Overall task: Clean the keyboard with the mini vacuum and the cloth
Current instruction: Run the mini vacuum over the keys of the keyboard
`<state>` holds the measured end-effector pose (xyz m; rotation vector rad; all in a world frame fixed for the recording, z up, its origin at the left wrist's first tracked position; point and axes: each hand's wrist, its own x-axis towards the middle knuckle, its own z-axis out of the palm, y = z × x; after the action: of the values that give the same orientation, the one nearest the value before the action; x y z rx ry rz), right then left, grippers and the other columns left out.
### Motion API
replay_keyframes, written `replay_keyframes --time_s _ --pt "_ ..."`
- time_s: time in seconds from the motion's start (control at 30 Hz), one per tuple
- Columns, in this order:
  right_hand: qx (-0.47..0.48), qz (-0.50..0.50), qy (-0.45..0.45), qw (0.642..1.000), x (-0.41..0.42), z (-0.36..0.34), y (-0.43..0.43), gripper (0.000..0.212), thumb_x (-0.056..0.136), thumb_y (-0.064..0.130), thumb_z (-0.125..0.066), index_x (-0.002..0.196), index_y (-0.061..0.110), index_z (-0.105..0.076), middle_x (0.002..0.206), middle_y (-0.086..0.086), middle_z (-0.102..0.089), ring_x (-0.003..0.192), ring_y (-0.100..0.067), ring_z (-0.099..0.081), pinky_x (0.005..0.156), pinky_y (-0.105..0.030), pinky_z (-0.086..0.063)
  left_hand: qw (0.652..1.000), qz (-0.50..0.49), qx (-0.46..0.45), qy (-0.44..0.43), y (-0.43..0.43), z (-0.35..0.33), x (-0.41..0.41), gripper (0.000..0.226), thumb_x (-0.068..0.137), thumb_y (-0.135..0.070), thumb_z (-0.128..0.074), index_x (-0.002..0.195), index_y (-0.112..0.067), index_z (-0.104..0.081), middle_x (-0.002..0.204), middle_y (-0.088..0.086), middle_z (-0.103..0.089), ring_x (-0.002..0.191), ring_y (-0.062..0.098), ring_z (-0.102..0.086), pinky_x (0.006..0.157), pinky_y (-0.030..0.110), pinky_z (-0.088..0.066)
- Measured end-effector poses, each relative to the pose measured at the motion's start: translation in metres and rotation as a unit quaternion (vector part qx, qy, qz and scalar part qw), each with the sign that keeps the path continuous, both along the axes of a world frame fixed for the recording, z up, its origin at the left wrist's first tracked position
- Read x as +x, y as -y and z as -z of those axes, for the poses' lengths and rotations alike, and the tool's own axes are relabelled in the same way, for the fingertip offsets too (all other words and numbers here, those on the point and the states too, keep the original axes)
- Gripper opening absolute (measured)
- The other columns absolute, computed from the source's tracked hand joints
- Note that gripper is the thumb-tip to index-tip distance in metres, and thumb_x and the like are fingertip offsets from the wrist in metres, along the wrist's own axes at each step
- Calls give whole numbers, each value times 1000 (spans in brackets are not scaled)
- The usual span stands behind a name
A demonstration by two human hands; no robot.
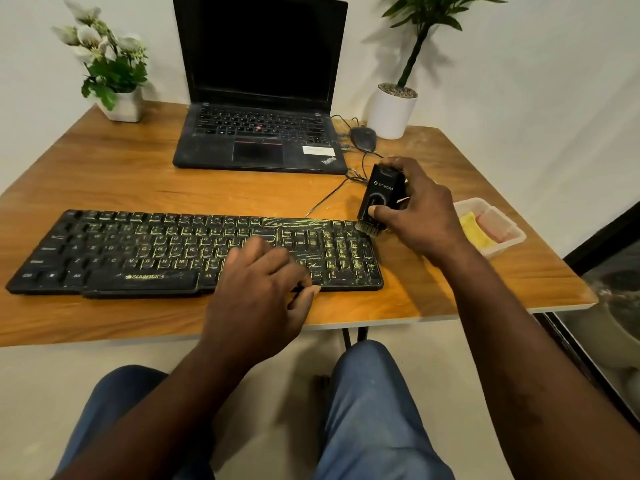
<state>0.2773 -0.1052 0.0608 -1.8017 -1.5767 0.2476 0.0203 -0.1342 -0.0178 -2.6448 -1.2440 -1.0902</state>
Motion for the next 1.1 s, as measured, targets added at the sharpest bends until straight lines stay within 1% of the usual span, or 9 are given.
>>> replay_keyframes --time_s 0.07,0.17,0.27,0.37,0.57,0.73,0.9,1.0,1.1 --pt "-29 -17 21 999 5 -4 7 70 79 24 -85 138 36 -50 119 3 -67 95 -18 -70 78 -42 -64 1000 -6 -3 -6 0 0 0 20 87 -42 -69 86 -23 -71 86 -7 -59 91 22 -45 76 40 -37" --pt "-109 -66 16 992 18 -17 24 68 78 23 -88 135 37 -53 117 9 -66 96 -10 -68 69 -25 -59 1000 -11 2 -12 0 1 1 21 87 -42 -67 87 -22 -71 86 -6 -59 90 22 -45 74 40 -37" --pt "-50 -37 26 998 12 -11 25 70 79 24 -88 139 35 -53 116 13 -63 93 -5 -67 64 -11 -50 1000 -12 7 -15 0 2 1 22 87 -42 -67 87 -21 -71 85 -5 -58 90 22 -45 74 40 -37" --pt "-8 -17 43 999 3 -1 22 71 80 23 -86 141 35 -50 126 6 -66 96 -11 -69 64 -6 -47 1000 -13 -2 -14 -1 2 0 23 88 -44 -65 88 -22 -71 86 -6 -58 91 21 -45 75 40 -37" --pt "-138 -87 -34 986 19 -22 48 67 79 19 -88 132 41 -54 114 10 -68 98 -10 -69 64 -22 -59 1000 -11 -3 -13 0 1 1 25 88 -45 -62 88 -23 -71 85 -6 -58 91 21 -46 75 40 -40" --pt "-30 -17 -5 999 -1 -4 40 70 79 22 -87 138 36 -52 114 10 -67 90 -1 -67 68 -14 -54 1000 -16 -4 -15 0 2 0 24 88 -46 -64 88 -23 -71 84 -6 -57 90 20 -44 74 39 -38" --pt "-138 -53 -48 988 17 -21 59 65 80 20 -87 131 41 -54 110 7 -70 90 -9 -70 57 -20 -56 1000 -10 -1 -13 0 2 0 24 88 -46 -62 88 -23 -70 84 -7 -56 90 19 -44 74 38 -36" --pt "-84 -31 -41 995 7 -15 60 68 80 20 -87 135 41 -53 111 9 -68 91 -9 -70 61 -24 -61 1000 -12 -4 -14 -2 3 1 24 87 -46 -64 89 -24 -71 84 -7 -56 90 19 -44 74 38 -37" --pt "-43 -21 7 999 -5 -7 63 70 80 22 -86 137 40 -50 110 14 -65 86 -1 -68 64 -17 -57 1000 -12 -9 -17 -2 2 1 25 87 -47 -63 89 -24 -72 84 -7 -57 90 19 -45 74 37 -37"
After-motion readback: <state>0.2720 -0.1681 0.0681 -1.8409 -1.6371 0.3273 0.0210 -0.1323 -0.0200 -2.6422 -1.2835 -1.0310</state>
